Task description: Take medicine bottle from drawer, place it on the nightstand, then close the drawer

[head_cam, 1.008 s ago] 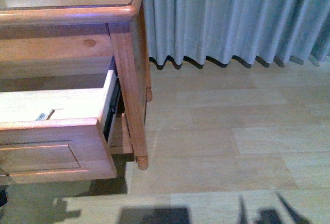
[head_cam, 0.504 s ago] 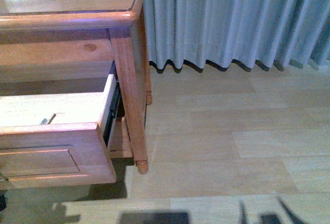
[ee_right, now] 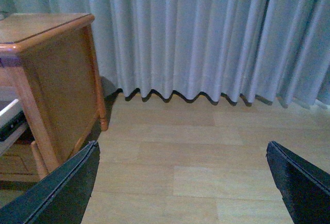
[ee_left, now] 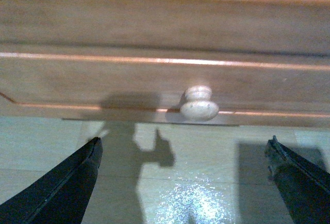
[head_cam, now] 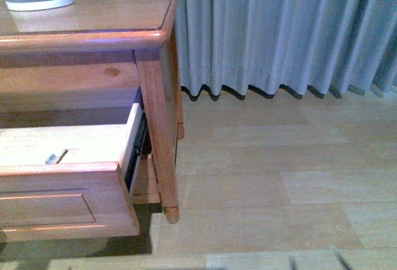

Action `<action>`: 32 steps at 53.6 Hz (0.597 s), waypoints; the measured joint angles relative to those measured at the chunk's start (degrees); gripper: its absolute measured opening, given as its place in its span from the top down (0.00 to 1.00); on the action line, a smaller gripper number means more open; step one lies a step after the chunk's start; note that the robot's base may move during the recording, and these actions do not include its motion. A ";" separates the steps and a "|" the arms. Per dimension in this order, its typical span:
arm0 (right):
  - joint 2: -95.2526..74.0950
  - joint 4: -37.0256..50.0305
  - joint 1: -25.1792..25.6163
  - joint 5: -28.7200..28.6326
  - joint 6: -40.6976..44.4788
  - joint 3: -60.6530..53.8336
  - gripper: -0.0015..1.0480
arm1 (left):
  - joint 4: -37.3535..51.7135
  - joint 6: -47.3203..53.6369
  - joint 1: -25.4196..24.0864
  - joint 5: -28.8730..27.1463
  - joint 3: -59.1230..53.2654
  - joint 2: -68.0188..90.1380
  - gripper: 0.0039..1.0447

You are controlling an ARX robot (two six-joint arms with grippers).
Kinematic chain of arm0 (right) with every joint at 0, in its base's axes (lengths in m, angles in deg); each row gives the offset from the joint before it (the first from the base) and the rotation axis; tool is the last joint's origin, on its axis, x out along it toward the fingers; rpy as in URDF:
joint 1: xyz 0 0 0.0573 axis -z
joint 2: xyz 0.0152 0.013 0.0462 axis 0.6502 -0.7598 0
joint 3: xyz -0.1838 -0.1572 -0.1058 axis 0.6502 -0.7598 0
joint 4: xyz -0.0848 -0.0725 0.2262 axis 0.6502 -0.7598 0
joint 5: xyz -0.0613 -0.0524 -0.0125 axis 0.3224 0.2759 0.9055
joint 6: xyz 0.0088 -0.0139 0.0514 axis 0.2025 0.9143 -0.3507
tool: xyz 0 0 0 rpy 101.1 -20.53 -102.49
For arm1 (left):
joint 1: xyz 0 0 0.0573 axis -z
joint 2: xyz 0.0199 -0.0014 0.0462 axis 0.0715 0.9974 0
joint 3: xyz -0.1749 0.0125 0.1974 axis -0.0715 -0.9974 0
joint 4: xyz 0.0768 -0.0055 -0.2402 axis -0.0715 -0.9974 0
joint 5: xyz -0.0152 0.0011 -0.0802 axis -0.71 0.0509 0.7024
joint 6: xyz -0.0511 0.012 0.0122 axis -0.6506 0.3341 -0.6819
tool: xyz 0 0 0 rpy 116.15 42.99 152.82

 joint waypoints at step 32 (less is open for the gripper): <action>0.00 0.00 0.00 0.00 0.00 0.00 0.07 | -59.39 -8.02 11.23 -0.26 8.94 -71.87 0.12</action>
